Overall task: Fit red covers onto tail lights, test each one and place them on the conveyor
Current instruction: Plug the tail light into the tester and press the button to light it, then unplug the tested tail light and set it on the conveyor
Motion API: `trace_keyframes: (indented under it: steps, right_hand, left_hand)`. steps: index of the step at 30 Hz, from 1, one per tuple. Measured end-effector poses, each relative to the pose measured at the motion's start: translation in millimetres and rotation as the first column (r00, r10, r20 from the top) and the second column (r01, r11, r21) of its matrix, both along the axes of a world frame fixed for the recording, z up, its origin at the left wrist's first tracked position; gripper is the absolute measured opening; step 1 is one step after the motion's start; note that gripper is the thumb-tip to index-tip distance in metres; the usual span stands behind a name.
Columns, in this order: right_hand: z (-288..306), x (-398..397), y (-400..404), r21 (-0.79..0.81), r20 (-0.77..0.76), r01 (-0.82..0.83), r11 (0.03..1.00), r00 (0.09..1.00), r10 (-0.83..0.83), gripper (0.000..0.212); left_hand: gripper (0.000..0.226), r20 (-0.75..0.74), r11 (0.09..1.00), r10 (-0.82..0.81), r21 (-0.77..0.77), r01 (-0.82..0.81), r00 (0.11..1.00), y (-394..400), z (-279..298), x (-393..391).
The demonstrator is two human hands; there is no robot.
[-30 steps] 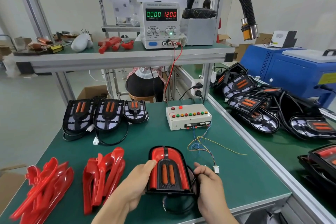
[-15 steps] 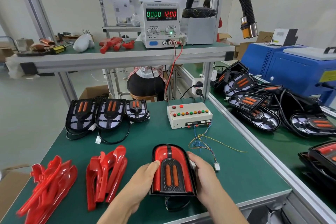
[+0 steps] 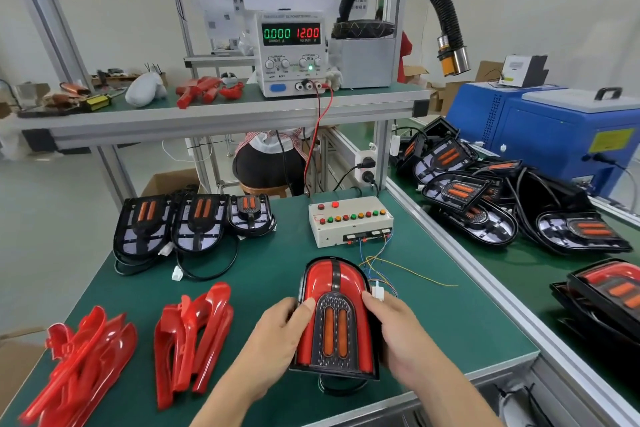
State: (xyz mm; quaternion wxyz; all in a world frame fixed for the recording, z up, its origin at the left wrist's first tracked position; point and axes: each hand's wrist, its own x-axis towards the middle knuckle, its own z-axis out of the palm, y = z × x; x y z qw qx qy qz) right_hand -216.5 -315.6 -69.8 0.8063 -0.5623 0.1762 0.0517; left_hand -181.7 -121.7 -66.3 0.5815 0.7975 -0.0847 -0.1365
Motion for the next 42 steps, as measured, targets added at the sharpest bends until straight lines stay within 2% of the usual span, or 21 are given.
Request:
trace_keyframes:
  steps: [3, 5, 9, 12, 15, 17, 21, 24, 30, 32, 35, 37, 40, 42]
  right_hand:
    - [9, -10, -20, -0.001, 0.027, -0.104, 0.995, 0.994, 0.103, 0.032]
    - [19, -18, -33, -0.008, 0.059, -0.102, 0.995, 0.993, 0.102, 0.034]
    - [36, -30, -60, 0.009, 0.123, 0.063, 0.998, 0.99, -0.064, 0.032]
    - [50, -43, -84, 0.024, 0.15, 0.246, 0.969, 0.957, -0.247, 0.032]
    - [62, -66, -117, 0.03, 0.175, 0.428, 0.903, 0.887, -0.427, 0.031]
    - [67, -87, -144, 0.031, 0.179, 0.537, 0.843, 0.827, -0.533, 0.031]
    - [76, -136, -196, 0.055, 0.153, 0.701, 0.711, 0.698, -0.699, 0.028]
    - [77, -169, -232, 0.06, 0.122, 0.813, 0.58, 0.57, -0.812, 0.019]
    - [60, -203, -284, 0.013, -0.029, 0.89, 0.455, 0.456, -0.89, 0.031]
    - [52, -206, -295, 0.007, -0.075, 0.898, 0.44, 0.439, -0.895, 0.034]
    - [41, -207, -307, 0.013, -0.119, 0.914, 0.405, 0.403, -0.907, 0.034]
    - [37, -205, -312, 0.015, -0.144, 0.921, 0.389, 0.387, -0.911, 0.035]
    - [31, -201, -319, 0.019, -0.16, 0.933, 0.361, 0.359, -0.92, 0.035]
    - [28, -199, -323, 0.002, -0.159, 0.94, 0.341, 0.337, -0.928, 0.034]
  left_hand:
    - [0.045, 0.092, 0.998, -0.056, 0.037, 0.053, 0.994, -7, 8, 2]
    - [0.039, 0.101, 0.992, -0.124, 0.016, 0.123, 0.987, -15, 16, 5]
    - [0.03, 0.062, 0.973, -0.185, -0.128, 0.192, 0.981, -52, 37, 13]
    - [0.031, 0.079, 0.962, -0.214, -0.158, 0.224, 0.974, -95, 57, 14]
    - [0.044, 0.099, 0.936, -0.32, -0.119, 0.33, 0.942, -149, 70, 7]
    - [0.052, 0.056, 0.914, -0.377, -0.143, 0.381, 0.925, -190, 72, -2]
    - [0.032, -0.05, 0.845, -0.481, -0.292, 0.447, 0.875, -270, 75, -30]
    - [0.029, -0.092, 0.786, -0.579, -0.324, 0.526, 0.81, -320, 74, -57]
    - [0.039, -0.162, 0.724, -0.673, -0.341, 0.599, 0.721, -383, 70, -99]
    - [0.044, -0.194, 0.727, -0.677, -0.326, 0.604, 0.71, -395, 66, -105]
    - [0.065, -0.232, 0.737, -0.674, -0.279, 0.616, 0.702, -404, 59, -109]
    - [0.067, -0.248, 0.749, -0.661, -0.262, 0.608, 0.708, -404, 53, -111]
    - [0.062, -0.22, 0.749, -0.662, -0.219, 0.625, 0.716, -399, 44, -113]
    - [0.062, -0.14, 0.74, -0.672, -0.165, 0.652, 0.727, -395, 39, -116]
